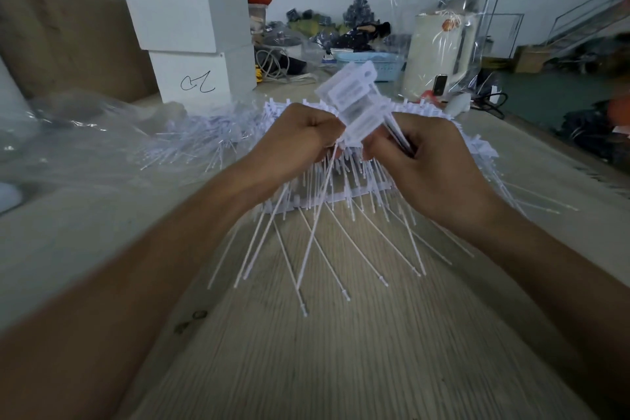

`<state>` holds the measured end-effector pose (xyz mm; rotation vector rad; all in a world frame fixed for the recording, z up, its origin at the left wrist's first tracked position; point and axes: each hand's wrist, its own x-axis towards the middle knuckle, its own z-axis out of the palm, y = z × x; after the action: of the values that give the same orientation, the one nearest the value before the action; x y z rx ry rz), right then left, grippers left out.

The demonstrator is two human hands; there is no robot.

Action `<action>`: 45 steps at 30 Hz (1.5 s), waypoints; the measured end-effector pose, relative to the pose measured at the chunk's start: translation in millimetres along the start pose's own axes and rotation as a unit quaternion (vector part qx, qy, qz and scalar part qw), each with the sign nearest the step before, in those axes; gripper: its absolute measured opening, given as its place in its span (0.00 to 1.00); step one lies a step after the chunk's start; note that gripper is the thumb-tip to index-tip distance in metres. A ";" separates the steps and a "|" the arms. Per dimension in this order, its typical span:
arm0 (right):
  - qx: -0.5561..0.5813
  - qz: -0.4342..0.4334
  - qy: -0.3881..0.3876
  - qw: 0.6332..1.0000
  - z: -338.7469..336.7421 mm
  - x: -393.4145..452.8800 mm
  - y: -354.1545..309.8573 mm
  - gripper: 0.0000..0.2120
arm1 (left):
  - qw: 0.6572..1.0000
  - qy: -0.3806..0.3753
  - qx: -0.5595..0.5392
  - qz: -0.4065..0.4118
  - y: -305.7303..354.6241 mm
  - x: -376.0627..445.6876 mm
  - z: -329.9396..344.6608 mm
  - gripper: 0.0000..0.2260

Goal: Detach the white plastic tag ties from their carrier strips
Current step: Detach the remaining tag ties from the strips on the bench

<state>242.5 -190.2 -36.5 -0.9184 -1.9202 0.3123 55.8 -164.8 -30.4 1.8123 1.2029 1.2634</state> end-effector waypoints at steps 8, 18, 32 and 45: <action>-0.135 -0.180 -0.047 0.973 -22.0 6.4 1.9 0.14 | 0.999 -0.043 -0.021 -0.005 -4.9 4.2 -7.9 0.20; -0.114 -0.100 -0.098 0.984 -12.0 1.8 9.0 0.16 | 0.993 -0.066 0.066 0.075 10.4 -4.6 -10.6 0.21; 0.201 0.193 -0.003 0.960 -7.0 6.1 9.5 0.15 | 0.973 -0.076 0.186 0.115 3.8 -3.0 -6.3 0.13; 0.297 0.216 -0.040 0.929 4.2 -0.6 3.0 0.14 | 0.989 -0.010 0.120 0.081 3.4 -2.7 -3.4 0.17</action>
<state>240.6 -187.9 -40.7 -0.9034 -1.5275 1.1387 53.5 -168.6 -27.4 2.1281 1.2621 1.2270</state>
